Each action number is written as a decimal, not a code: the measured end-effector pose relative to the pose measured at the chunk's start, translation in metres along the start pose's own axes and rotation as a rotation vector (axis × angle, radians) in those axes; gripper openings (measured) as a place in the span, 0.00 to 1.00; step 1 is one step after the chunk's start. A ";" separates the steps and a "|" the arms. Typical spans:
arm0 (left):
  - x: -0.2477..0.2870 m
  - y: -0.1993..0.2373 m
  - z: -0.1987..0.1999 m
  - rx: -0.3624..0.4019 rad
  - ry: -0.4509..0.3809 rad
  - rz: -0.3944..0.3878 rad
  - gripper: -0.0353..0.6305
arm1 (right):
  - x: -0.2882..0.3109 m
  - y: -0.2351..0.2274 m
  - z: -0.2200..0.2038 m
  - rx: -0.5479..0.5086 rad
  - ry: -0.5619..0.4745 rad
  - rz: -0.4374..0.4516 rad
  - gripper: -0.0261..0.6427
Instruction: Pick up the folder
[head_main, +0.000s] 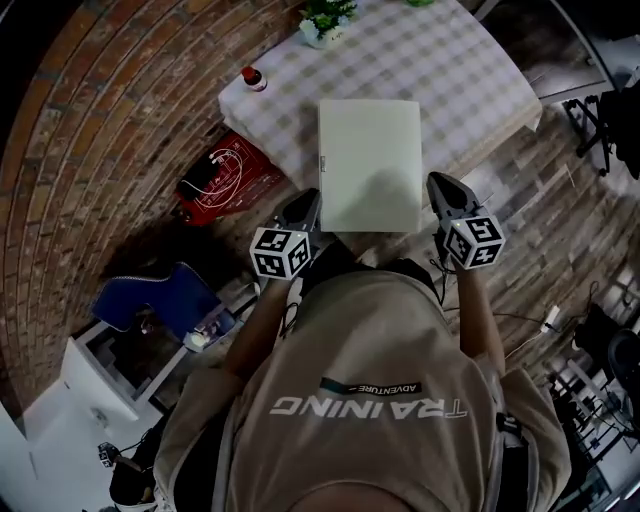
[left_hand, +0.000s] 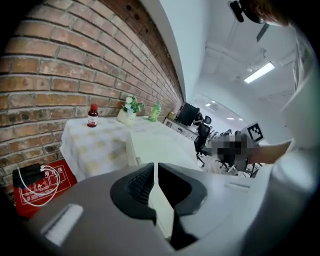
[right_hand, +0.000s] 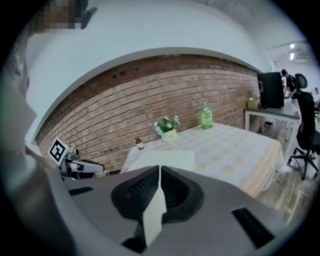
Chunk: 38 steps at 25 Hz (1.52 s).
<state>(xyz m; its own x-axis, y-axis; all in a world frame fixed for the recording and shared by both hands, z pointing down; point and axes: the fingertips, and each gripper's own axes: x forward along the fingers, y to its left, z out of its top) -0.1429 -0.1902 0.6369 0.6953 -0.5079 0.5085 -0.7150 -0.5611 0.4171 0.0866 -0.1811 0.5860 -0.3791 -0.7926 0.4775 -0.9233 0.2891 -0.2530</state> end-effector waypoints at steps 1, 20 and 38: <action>0.005 0.009 -0.003 -0.020 0.025 -0.006 0.06 | 0.005 0.000 -0.004 0.011 0.025 0.000 0.06; 0.070 0.029 -0.042 -0.404 0.337 -0.178 0.46 | 0.051 -0.028 -0.092 0.383 0.398 0.180 0.40; 0.090 0.035 -0.049 -0.525 0.455 -0.224 0.50 | 0.074 -0.018 -0.129 0.562 0.555 0.385 0.47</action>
<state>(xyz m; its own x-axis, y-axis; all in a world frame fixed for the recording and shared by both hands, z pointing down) -0.1087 -0.2238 0.7340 0.8114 -0.0314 0.5836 -0.5794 -0.1741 0.7962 0.0674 -0.1755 0.7341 -0.7684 -0.2772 0.5768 -0.6129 0.0594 -0.7880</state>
